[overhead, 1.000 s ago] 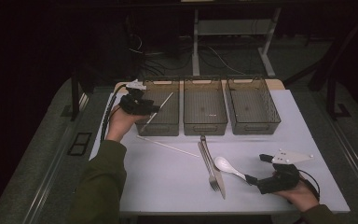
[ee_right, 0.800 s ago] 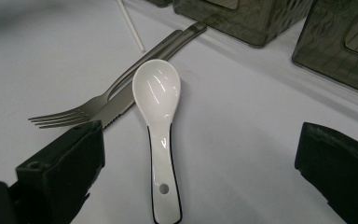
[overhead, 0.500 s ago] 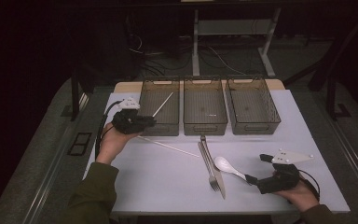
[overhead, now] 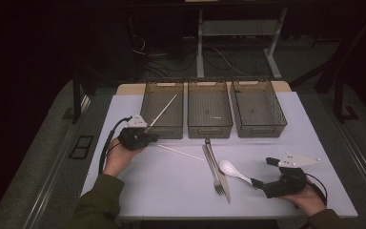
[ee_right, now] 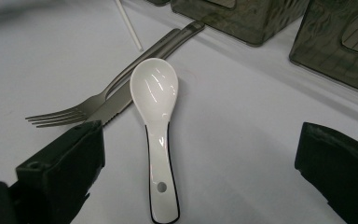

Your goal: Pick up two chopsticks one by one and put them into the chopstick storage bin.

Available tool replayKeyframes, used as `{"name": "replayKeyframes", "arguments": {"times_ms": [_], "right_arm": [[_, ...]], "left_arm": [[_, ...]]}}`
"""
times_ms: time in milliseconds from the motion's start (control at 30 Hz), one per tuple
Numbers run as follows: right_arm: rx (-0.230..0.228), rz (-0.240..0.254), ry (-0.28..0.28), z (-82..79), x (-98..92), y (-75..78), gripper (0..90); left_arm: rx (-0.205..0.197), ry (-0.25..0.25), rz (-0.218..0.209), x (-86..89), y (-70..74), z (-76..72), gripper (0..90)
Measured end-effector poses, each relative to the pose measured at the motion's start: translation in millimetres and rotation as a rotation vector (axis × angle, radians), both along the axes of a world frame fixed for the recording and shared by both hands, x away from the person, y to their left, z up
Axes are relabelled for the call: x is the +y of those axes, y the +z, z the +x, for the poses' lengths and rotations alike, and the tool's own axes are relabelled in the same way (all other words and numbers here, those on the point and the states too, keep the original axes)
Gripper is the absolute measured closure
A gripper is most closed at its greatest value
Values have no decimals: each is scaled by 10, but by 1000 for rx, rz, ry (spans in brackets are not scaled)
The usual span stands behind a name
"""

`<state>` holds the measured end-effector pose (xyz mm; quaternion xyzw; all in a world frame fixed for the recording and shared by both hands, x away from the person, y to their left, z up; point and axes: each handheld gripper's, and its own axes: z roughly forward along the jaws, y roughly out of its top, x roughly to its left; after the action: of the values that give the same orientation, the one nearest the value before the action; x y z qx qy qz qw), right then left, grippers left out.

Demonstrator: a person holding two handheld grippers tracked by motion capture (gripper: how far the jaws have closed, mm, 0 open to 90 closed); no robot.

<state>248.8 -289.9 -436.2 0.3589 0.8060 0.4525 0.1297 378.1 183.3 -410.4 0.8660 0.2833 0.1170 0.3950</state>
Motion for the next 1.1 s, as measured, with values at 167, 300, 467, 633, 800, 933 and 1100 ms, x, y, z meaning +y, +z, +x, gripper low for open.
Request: {"name": "replayKeyframes", "arguments": {"times_ms": [167,300,467,633,800,933,1100], "right_arm": [[0,1,1,1,-3,1,14],[2,1,3,1,0,-1,14],[1,1,2,-1,0,0,14],[3,1,2,0,4,-2,14],[4,1,3,1,3,-2,14],[3,1,4,0,5,-2,14],[2,1,3,0,1,-1,14]], "left_arm": [[20,-9,44,-56,-133,51,888],[13,2,65,-66,-179,81,888],[8,16,72,-29,-200,107,888],[13,26,86,-27,-253,129,888],[11,37,111,-14,-288,150,888],[15,42,108,-5,-304,158,888],[36,31,129,-1,-323,148,889]]}}
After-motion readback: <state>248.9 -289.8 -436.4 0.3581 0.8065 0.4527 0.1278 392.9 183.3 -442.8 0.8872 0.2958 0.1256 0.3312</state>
